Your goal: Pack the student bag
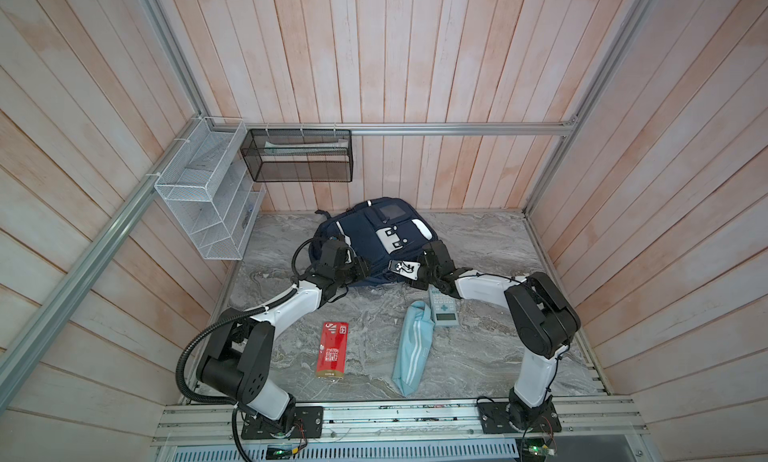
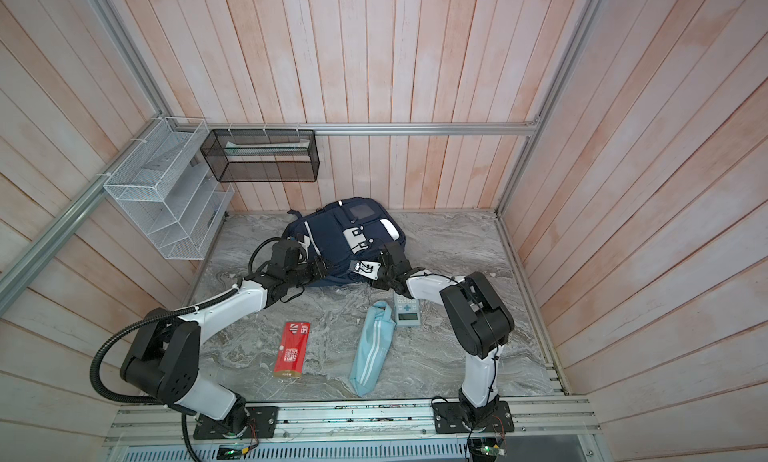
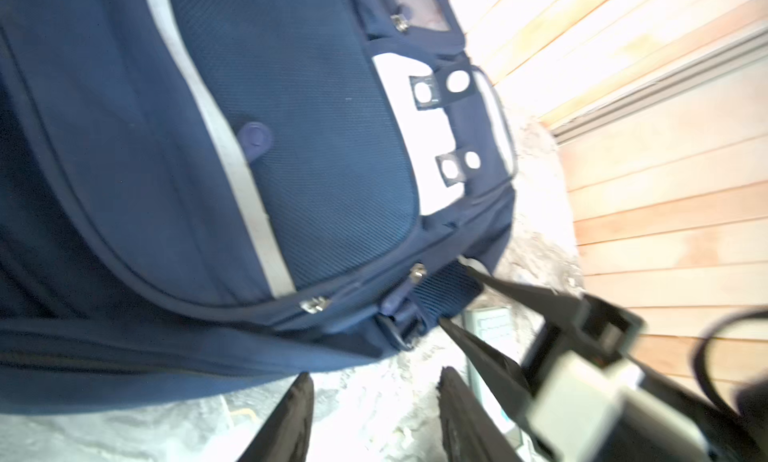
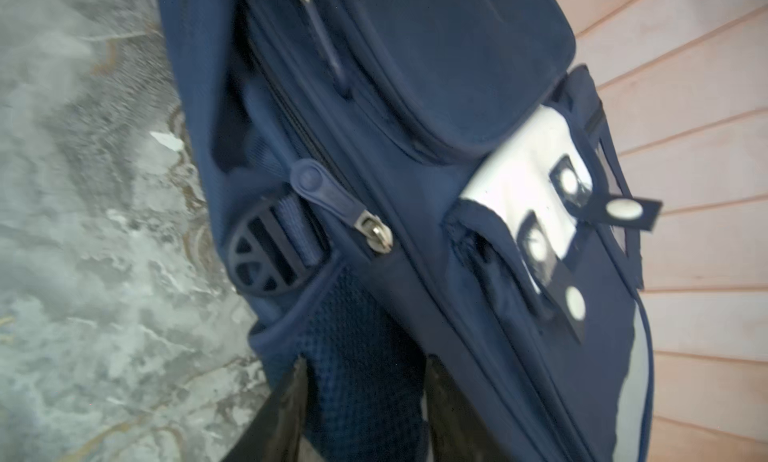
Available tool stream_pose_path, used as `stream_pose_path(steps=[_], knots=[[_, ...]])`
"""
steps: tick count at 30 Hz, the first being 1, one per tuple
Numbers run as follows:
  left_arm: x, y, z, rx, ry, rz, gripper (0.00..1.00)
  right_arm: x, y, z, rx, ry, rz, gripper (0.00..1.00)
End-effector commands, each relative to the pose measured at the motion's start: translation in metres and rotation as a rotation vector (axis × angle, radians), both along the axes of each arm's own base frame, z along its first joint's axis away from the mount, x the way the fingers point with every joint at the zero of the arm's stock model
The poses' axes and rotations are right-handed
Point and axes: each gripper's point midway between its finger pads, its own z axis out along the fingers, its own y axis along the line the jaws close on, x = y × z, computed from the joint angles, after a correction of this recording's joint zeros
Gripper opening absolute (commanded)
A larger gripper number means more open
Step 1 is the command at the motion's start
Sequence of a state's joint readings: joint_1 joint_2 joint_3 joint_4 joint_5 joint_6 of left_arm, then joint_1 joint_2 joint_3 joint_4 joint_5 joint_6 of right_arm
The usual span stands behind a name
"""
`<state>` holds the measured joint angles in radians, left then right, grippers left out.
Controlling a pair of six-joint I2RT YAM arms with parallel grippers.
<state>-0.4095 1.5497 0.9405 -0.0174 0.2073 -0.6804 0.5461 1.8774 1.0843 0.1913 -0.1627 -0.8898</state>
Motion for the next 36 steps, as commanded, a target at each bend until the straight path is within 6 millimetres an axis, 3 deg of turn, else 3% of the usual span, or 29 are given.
stream_pose_path(steps=[1, 4, 9, 11, 16, 18, 19, 21, 22, 27, 36], knots=[[-0.001, -0.004, -0.001, -0.031, 0.003, 0.007, 0.51, 0.023, -0.008, 0.028, 0.036, -0.060, -0.056, 0.49], [0.006, -0.021, 0.003, -0.066, -0.010, -0.033, 0.43, 0.035, -0.009, 0.019, 0.009, -0.067, -0.043, 0.49], [0.028, -0.043, -0.006, -0.025, -0.041, -0.092, 0.42, 0.051, 0.003, 0.009, 0.009, -0.077, -0.026, 0.50], [0.034, -0.054, -0.016, -0.014, -0.033, -0.136, 0.40, 0.050, 0.009, 0.000, -0.017, -0.079, 0.002, 0.51], [0.039, -0.068, -0.041, 0.086, -0.022, -0.185, 0.39, 0.037, 0.009, -0.044, -0.132, 0.003, 0.075, 0.52], [0.040, -0.067, -0.048, 0.126, -0.014, -0.193, 0.39, 0.036, 0.007, -0.050, -0.138, 0.022, 0.079, 0.48], [0.040, -0.066, -0.053, 0.144, -0.007, -0.192, 0.40, 0.035, 0.008, -0.051, -0.135, 0.033, 0.081, 0.40], [0.042, -0.062, -0.065, 0.187, 0.010, -0.190, 0.42, 0.034, 0.010, -0.048, -0.113, 0.060, 0.086, 0.15], [0.044, -0.060, -0.070, 0.208, 0.016, -0.187, 0.43, 0.032, 0.012, -0.043, -0.092, 0.072, 0.095, 0.10], [0.050, -0.053, -0.084, 0.298, 0.035, -0.155, 0.49, 0.022, 0.019, -0.023, -0.011, 0.088, 0.124, 0.00], [0.050, -0.033, -0.088, 0.479, 0.021, -0.079, 0.52, 0.006, 0.026, 0.028, 0.162, 0.065, 0.159, 0.00]])
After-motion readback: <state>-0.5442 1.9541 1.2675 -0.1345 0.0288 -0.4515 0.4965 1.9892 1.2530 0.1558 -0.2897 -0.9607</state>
